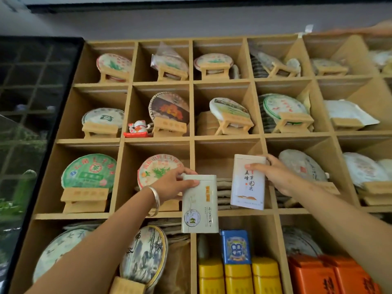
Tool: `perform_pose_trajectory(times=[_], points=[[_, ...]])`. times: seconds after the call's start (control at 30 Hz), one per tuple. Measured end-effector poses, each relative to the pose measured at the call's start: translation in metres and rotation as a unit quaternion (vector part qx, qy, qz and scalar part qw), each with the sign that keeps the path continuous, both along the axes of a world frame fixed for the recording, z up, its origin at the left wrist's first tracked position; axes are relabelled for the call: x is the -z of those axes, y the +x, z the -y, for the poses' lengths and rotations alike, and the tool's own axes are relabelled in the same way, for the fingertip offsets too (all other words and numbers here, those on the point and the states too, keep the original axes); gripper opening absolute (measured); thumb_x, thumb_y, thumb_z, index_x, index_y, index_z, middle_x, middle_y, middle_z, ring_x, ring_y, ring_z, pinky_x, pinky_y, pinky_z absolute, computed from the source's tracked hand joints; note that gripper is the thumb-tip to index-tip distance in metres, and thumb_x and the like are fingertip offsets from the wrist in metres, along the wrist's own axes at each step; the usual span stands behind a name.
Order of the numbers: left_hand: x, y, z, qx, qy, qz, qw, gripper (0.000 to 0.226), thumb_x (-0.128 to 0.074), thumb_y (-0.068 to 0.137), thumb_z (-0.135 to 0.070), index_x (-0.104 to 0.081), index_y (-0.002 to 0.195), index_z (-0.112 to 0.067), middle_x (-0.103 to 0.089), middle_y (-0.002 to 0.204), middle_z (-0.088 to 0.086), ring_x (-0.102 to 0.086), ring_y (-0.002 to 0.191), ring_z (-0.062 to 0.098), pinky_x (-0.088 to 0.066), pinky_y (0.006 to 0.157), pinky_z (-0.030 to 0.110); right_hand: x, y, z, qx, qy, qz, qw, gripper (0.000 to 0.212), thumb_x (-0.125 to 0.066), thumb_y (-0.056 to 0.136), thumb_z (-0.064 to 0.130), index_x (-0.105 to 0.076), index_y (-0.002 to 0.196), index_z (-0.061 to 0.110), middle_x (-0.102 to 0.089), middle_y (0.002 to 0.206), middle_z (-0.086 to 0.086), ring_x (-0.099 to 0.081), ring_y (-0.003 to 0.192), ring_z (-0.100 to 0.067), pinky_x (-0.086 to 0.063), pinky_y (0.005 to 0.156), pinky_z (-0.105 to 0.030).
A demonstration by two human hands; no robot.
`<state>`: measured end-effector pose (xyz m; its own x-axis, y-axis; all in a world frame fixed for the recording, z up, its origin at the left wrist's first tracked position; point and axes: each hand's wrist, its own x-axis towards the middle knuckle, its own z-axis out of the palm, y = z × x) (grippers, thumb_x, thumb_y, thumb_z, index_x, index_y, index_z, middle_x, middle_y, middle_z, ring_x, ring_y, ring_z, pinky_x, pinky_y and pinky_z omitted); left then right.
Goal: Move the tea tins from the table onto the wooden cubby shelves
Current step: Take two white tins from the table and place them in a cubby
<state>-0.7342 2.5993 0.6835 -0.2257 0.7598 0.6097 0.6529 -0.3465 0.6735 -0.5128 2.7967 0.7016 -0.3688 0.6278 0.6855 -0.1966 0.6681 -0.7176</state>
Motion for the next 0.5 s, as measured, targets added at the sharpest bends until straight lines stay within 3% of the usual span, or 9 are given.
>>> perform_pose_trajectory(times=[0.1, 0.23, 0.4, 0.5], points=[[0.005, -0.013, -0.005, 0.007, -0.008, 0.021, 1.000, 0.028, -0.068, 0.085, -0.021, -0.060, 0.111, -0.017, -0.069, 0.107, 0.006, -0.069, 0.096, 0.018, -0.058, 0.079, 0.035, -0.004, -0.024, -0.019, -0.018, -0.009, 0.009, 1.000, 0.053, -0.080, 0.075, 0.024, -0.051, 0.119, 0.023, -0.072, 0.099, -0.008, -0.070, 0.091, -0.023, -0.054, 0.077, -0.038], [0.009, -0.032, -0.012, 0.007, -0.016, 0.023, 1.000, 0.025, -0.070, 0.084, -0.020, -0.062, 0.108, -0.016, -0.069, 0.107, 0.006, -0.070, 0.096, 0.018, -0.058, 0.078, 0.034, -0.013, -0.062, -0.041, -0.036, 0.005, 0.034, 0.999, 0.039, -0.080, 0.074, 0.019, -0.054, 0.102, 0.029, -0.072, 0.101, -0.007, -0.070, 0.091, -0.022, -0.055, 0.088, -0.043], [0.016, -0.048, -0.023, 0.006, -0.033, 0.027, 0.999, 0.025, -0.070, 0.084, -0.019, -0.063, 0.107, -0.016, -0.070, 0.105, 0.004, -0.069, 0.095, 0.017, -0.057, 0.074, 0.030, -0.020, -0.104, -0.058, -0.051, 0.008, 0.031, 0.998, 0.053, -0.084, 0.068, 0.022, -0.055, 0.114, 0.022, -0.069, 0.108, -0.007, -0.068, 0.096, -0.021, -0.054, 0.085, -0.037], [0.023, -0.056, -0.026, 0.001, -0.037, 0.036, 0.999, 0.025, -0.070, 0.083, -0.018, -0.063, 0.108, -0.016, -0.071, 0.103, 0.004, -0.069, 0.096, 0.018, -0.057, 0.075, 0.031, -0.018, -0.121, -0.066, -0.069, 0.005, 0.035, 0.997, 0.054, -0.085, 0.068, 0.021, -0.056, 0.113, 0.019, -0.070, 0.109, -0.008, -0.069, 0.096, -0.022, -0.053, 0.091, -0.042]])
